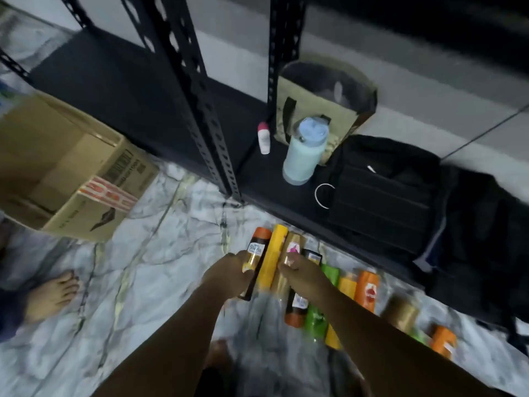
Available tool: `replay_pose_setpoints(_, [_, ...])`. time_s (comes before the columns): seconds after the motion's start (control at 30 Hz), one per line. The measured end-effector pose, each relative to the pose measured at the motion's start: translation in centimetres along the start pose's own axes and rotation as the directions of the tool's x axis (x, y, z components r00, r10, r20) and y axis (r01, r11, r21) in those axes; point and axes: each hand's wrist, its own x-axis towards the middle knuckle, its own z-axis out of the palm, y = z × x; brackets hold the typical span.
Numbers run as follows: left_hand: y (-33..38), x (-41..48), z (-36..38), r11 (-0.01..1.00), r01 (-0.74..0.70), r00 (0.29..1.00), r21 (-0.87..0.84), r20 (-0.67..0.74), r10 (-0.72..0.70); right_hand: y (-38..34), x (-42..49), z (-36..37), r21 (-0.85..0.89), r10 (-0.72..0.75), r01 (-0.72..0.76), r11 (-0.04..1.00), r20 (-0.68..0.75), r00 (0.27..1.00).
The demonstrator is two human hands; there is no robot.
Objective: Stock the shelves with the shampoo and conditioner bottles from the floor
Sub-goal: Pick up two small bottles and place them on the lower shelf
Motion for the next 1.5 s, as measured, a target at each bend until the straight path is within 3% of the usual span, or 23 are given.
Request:
replay_pose_setpoints(0.2, [-3.2, 10.6, 5.7, 0.983, -0.063, 0.998, -0.171, -0.04, 0.057, 2.0, 11.7, 4.1, -0.001, -0.045, 0.045, 0.999, -0.198, 0.979])
replay_pose_setpoints(0.37, [-5.3, 15.9, 7.5, 0.953, -0.167, 0.984, -0.251, -0.1, 0.146, 1.6, 17.5, 5.3, -0.157, -0.125, 0.072, 0.985, -0.36, 0.925])
replay_pose_setpoints(0.6, [-5.6, 16.7, 8.4, 0.934, -0.099, 0.992, -0.344, -0.108, 0.065, 0.3, 17.5, 6.1, -0.449, -0.155, -0.018, 0.893, -0.345, 0.926])
replay_pose_setpoints(0.7, [-5.3, 16.6, 8.6, 0.911, -0.059, 0.993, -0.407, -0.114, 0.013, 0.7, 17.9, 6.1, -0.354, -0.137, 0.009, 0.935, -0.34, 0.93])
replay_pose_setpoints(0.8, [-5.3, 16.4, 8.5, 0.876, -0.033, 0.993, -0.481, -0.115, -0.026, 1.5, 18.1, 5.6, -0.086, -0.128, 0.107, 0.991, -0.306, 0.943])
replay_pose_setpoints(0.9, [-5.1, 15.4, 8.1, 0.823, -0.055, 0.993, -0.566, -0.12, -0.016, 1.8, 17.0, 4.8, 0.089, -0.153, 0.193, 0.977, -0.332, 0.931])
replay_pose_setpoints(1.03, [-4.6, 13.2, 6.4, 0.75, -0.161, 0.978, -0.641, -0.209, 0.031, 0.9, 14.6, 3.9, 0.178, -0.245, 0.307, 0.935, -0.3, 0.922])
replay_pose_setpoints(1.2, [-4.7, 9.5, 3.8, 0.724, -0.341, 0.926, -0.599, -0.346, 0.15, -0.7, 10.8, 2.9, 0.123, -0.417, 0.458, 0.881, -0.259, 0.871])
replay_pose_setpoints(1.5, [-5.2, 4.4, 4.4, 0.734, -0.41, 0.891, -0.541, -0.409, 0.197, -0.5, 6.3, 3.4, -0.071, -0.575, 0.572, 0.817, -0.161, 0.802])
